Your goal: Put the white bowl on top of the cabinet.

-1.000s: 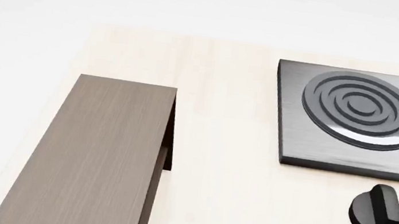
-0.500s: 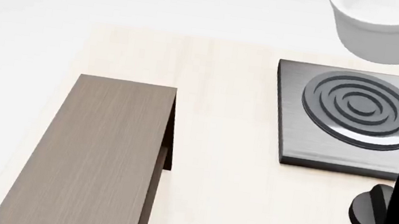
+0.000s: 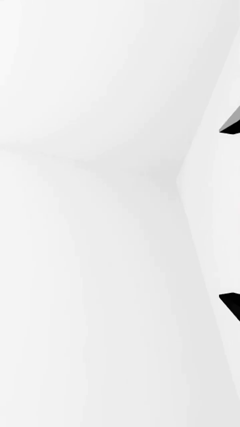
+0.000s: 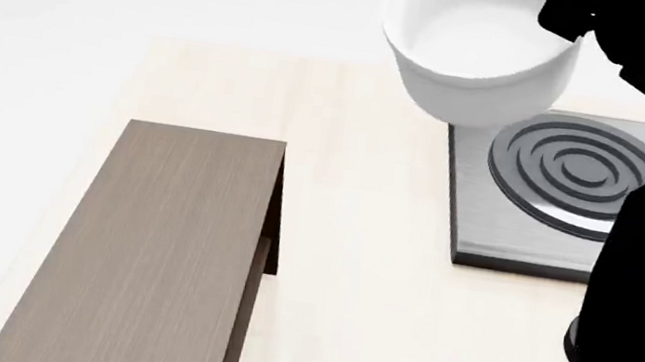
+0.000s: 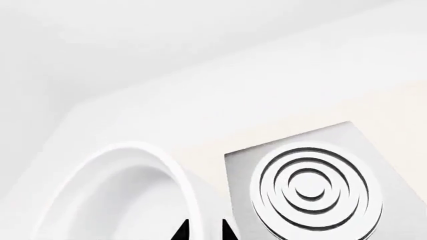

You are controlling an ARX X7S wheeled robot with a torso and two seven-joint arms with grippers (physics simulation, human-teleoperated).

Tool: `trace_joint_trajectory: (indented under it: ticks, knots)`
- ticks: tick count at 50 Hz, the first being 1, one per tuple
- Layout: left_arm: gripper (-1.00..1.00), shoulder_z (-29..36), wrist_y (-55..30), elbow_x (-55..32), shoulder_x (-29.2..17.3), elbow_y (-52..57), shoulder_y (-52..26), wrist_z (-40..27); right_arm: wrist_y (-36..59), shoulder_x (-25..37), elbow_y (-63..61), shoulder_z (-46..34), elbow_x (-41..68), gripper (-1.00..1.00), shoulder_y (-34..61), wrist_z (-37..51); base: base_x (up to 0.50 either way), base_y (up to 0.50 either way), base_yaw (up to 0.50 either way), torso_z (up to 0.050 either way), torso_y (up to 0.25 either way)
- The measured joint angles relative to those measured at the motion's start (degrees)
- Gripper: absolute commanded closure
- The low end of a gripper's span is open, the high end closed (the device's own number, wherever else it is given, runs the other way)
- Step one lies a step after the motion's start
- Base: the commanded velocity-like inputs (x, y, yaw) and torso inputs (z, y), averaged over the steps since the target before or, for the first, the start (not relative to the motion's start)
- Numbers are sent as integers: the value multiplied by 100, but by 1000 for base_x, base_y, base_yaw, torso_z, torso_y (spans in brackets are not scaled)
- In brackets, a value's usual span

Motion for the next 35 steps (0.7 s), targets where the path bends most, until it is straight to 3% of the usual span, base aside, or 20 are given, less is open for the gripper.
trace_joint_trajectory:
  ticks: [8, 35]
  knots:
    - [-100, 5, -1, -1, -12, 7, 1, -15, 434, -163, -305, 14, 18, 100, -104, -189, 0, 0, 0, 0, 0]
    - [-100, 52, 34, -10, -29, -22, 16, -27, 2441, -792, -3006, 189, 361, 100, -999, -294, 0, 0, 0, 1, 1]
